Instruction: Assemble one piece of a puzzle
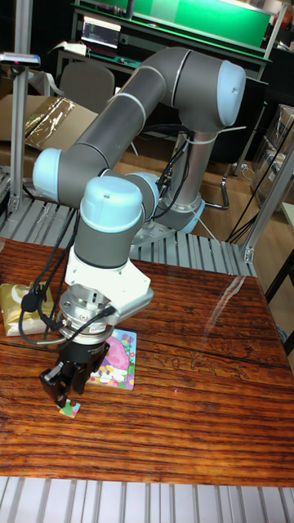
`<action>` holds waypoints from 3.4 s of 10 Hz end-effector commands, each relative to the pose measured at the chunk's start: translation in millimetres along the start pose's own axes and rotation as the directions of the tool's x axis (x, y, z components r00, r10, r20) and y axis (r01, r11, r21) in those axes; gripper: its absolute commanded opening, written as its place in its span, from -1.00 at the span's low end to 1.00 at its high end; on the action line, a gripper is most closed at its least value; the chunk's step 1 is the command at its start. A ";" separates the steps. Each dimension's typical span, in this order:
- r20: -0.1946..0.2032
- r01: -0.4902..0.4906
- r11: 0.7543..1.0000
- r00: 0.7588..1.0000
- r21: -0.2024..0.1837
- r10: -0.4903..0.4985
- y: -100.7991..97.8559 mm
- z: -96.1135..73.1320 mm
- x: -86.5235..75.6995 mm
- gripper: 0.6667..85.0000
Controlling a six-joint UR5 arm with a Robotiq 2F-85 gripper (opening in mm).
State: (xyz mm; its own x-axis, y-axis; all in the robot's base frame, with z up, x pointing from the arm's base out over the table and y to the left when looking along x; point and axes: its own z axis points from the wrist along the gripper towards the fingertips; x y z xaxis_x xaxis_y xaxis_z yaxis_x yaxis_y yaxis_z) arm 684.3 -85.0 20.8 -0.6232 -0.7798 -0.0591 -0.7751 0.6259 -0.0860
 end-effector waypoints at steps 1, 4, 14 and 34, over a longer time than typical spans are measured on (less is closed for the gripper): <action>0.040 0.075 0.997 0.996 -0.001 -0.075 -1.2 1.7 -9.9 0.00; 0.067 0.105 0.994 0.992 -0.013 -0.104 0.9 8.7 -11.5 0.01; 0.066 0.184 0.983 0.981 -0.018 -0.183 1.1 17.7 -7.1 0.11; 0.144 0.222 0.971 0.967 -0.088 -0.208 6.6 22.2 -13.2 0.05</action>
State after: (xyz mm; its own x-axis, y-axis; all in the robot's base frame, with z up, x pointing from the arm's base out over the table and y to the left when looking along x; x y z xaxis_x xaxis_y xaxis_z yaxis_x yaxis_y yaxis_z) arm 687.6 -73.5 -2.9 -0.4195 -0.8958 -0.1469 -0.9034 0.4278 -0.0285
